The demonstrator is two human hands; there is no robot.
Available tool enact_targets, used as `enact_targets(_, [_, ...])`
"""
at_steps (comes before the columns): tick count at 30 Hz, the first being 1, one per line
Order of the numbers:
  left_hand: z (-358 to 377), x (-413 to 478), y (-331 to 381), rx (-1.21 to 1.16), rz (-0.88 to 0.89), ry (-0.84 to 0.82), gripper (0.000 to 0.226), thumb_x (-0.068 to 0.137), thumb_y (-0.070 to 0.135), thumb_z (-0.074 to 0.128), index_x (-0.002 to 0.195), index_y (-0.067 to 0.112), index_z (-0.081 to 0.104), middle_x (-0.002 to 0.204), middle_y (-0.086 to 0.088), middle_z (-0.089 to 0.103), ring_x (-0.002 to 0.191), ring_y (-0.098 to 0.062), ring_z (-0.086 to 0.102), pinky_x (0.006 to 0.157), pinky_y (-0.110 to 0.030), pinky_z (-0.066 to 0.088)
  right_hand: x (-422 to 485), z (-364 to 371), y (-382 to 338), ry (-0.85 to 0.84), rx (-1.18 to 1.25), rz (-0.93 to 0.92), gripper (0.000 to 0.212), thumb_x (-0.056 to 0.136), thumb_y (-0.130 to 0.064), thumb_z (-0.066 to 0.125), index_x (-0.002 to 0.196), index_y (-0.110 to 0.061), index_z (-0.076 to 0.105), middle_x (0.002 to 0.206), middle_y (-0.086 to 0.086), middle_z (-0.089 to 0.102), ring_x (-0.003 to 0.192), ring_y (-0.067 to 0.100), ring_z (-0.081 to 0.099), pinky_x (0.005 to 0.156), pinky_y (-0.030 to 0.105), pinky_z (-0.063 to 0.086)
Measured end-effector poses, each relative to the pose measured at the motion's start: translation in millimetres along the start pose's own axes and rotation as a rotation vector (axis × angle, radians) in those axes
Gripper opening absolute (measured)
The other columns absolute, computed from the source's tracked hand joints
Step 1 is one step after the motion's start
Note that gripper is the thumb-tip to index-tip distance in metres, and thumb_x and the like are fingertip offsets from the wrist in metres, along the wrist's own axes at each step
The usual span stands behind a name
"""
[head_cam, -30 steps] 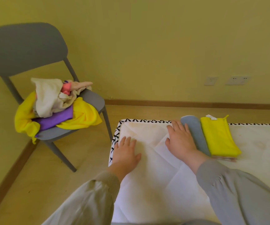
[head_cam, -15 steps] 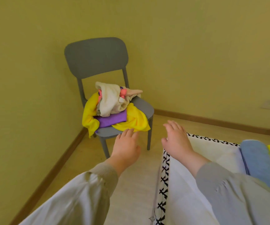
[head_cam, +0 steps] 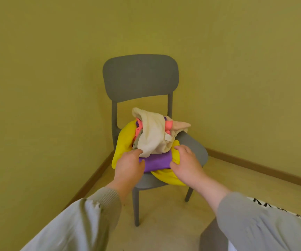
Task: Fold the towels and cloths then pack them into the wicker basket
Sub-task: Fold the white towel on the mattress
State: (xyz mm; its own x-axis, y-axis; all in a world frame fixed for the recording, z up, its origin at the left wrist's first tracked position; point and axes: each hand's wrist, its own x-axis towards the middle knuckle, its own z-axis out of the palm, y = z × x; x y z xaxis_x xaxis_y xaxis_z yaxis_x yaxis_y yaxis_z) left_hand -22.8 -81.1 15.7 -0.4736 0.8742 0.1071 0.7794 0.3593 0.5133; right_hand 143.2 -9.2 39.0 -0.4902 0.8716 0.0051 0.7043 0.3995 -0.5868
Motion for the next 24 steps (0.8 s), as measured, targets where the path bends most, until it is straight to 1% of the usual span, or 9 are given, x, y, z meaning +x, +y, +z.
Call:
enact_targets(6, [31,59,-2,0.011,-0.045,0.021,0.037,0.089,0.033,0.057,0.123,0.018,0.051,0.120,-0.005,0.059,0.101,-0.027,0.059,0.073,-0.033,0.045,54,26,3,-0.035,0.173,0.060,0.066,0.091,-0.019,0.055,0.148,-0.016,0.023,0.153,0.004,0.021,0.139,0.021,0.029,0.109,0.028,0.027])
enact_targets(9, [41,71,-10,0.315,0.076,0.019,0.014,0.092,0.024,0.051,0.098,0.014,0.059,0.102,-0.006,0.062,0.087,-0.026,0.060,0.060,-0.031,0.038,71,37,7,-0.009,0.315,0.132,0.065,0.090,-0.019,0.059,0.146,-0.013,0.026,0.148,0.008,0.029,0.135,0.020,0.033,0.103,0.023,0.029])
enact_targets(13, [40,86,-19,0.095,0.444,0.231,0.009,0.078,0.006,0.059,0.071,0.010,0.060,0.075,-0.007,0.060,0.055,-0.030,0.058,0.040,-0.031,0.039,76,33,17,0.023,0.232,-0.039,0.098,0.078,0.005,0.058,0.148,-0.041,0.007,0.156,-0.005,0.005,0.142,0.018,0.021,0.099,0.023,0.038])
enact_targets(16, [26,90,-4,-0.094,0.675,0.254,0.022,0.080,0.015,0.047,0.074,0.007,0.067,0.077,-0.005,0.065,0.067,-0.019,0.059,0.058,-0.032,0.046,86,21,16,0.060,0.082,-0.176,0.101,0.076,-0.009,0.071,0.147,-0.045,0.009,0.156,-0.013,-0.010,0.145,0.015,0.015,0.107,0.028,0.036])
enact_targets(18, [17,86,11,-0.203,0.705,0.235,0.018,0.079,0.012,0.051,0.076,0.006,0.068,0.078,-0.004,0.066,0.074,-0.011,0.054,0.071,-0.027,0.044,95,16,8,0.041,0.117,-0.147,0.078,0.073,-0.017,0.076,0.141,-0.031,0.040,0.156,0.000,0.010,0.140,0.015,0.024,0.107,0.023,0.029])
enact_targets(20, [13,81,18,-0.296,0.628,0.205,0.015,0.080,0.007,0.056,0.083,0.008,0.071,0.087,-0.002,0.068,0.083,-0.010,0.056,0.079,-0.030,0.046,98,12,-2,0.045,0.133,-0.076,0.022,0.077,-0.007,0.067,0.098,-0.015,0.068,0.118,0.011,0.056,0.114,0.020,0.051,0.085,0.023,0.041])
enact_targets(21, [15,79,17,-0.346,0.538,0.161,0.020,0.084,0.007,0.055,0.093,0.010,0.072,0.097,-0.001,0.069,0.092,-0.011,0.058,0.084,-0.030,0.045,99,10,-4,0.074,0.175,-0.049,0.012,0.080,-0.002,0.060,0.078,-0.012,0.066,0.086,0.005,0.061,0.092,0.019,0.056,0.068,0.024,0.042])
enact_targets(22, [18,79,12,-0.370,0.442,0.121,0.027,0.088,0.008,0.052,0.107,0.012,0.070,0.111,-0.001,0.066,0.105,-0.014,0.056,0.091,-0.028,0.043,100,8,-5,0.104,0.240,-0.009,0.018,0.082,0.002,0.054,0.071,-0.009,0.064,0.068,-0.001,0.055,0.078,0.018,0.052,0.055,0.019,0.038])
enact_targets(24, [23,83,0,-0.217,0.270,0.127,0.041,0.094,0.020,0.043,0.134,0.019,0.053,0.141,-0.002,0.046,0.130,-0.025,0.040,0.104,-0.033,0.035,100,4,-4,0.110,0.339,0.085,0.022,0.085,0.006,0.047,0.082,-0.003,0.066,0.064,-0.002,0.051,0.071,0.017,0.047,0.044,0.013,0.031])
